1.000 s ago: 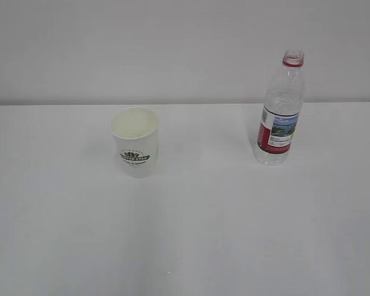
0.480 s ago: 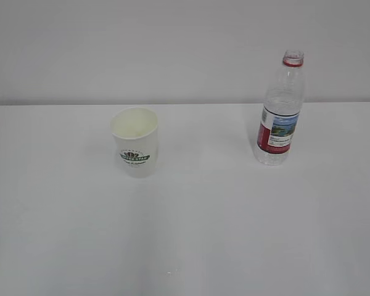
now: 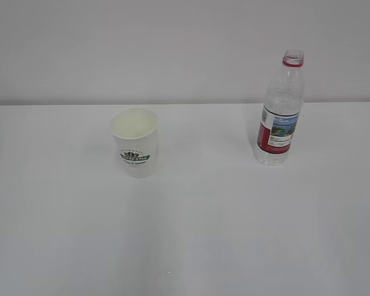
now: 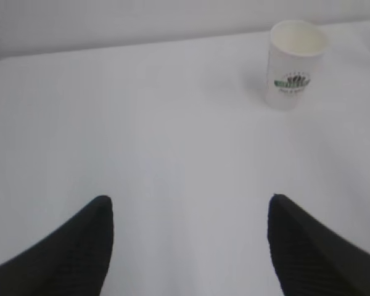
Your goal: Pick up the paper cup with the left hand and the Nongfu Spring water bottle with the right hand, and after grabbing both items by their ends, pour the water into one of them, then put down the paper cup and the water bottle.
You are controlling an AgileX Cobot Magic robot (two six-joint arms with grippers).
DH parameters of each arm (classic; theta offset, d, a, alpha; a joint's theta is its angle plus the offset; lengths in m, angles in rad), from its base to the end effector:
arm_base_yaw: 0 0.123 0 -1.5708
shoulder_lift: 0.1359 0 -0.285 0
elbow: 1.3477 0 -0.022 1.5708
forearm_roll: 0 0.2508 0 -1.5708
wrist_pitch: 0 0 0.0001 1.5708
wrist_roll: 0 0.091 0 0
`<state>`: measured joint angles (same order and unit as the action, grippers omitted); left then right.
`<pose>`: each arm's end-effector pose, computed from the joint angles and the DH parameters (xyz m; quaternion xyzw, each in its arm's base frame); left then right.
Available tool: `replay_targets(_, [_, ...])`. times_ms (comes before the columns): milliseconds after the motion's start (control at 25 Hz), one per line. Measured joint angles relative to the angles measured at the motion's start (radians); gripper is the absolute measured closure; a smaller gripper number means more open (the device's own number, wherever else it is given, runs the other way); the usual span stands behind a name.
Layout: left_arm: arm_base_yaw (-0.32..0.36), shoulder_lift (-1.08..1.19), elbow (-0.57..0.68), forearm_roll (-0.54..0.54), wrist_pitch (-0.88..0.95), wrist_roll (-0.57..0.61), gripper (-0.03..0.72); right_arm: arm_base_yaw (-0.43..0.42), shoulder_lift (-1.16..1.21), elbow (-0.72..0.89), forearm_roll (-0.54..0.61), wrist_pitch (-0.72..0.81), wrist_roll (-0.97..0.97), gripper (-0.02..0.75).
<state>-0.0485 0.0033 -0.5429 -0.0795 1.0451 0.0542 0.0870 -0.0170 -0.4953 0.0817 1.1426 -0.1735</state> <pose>-0.0093 -0.0058 0.2906 0.0450 0.8366 -0.0381 0.5446 -0.0112 0.0058 0.2696 -0.1165 0.8623 0.0194 0.4924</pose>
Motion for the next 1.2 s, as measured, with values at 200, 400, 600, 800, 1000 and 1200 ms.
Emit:
replay_targets(200, [0.0,0.0,-0.008,0.0,-0.111,0.013,0.119,0.0,0.0,-0.018,0.0,-0.063,0.0,0.169])
replay_targets(400, [0.0,0.0,-0.008,0.002,-0.196,0.023,0.12,0.0,0.0,-0.018,0.0,-0.171,0.0,0.17])
replay_targets(600, [0.0,0.004,-0.008,0.026,-0.264,0.024,0.12,0.0,0.0,-0.007,0.002,-0.277,0.0,0.17])
replay_targets(800, [0.0,0.049,-0.008,0.03,-0.341,0.024,0.12,0.0,0.002,0.009,0.004,-0.376,0.0,0.169])
replay_targets(1000, [0.0,0.135,-0.008,0.03,-0.429,0.025,0.122,0.0,0.057,0.009,0.004,-0.483,0.0,0.169])
replay_targets(1200, [0.0,0.223,-0.008,0.03,-0.538,0.025,0.122,0.0,0.13,0.01,0.004,-0.568,0.0,0.17])
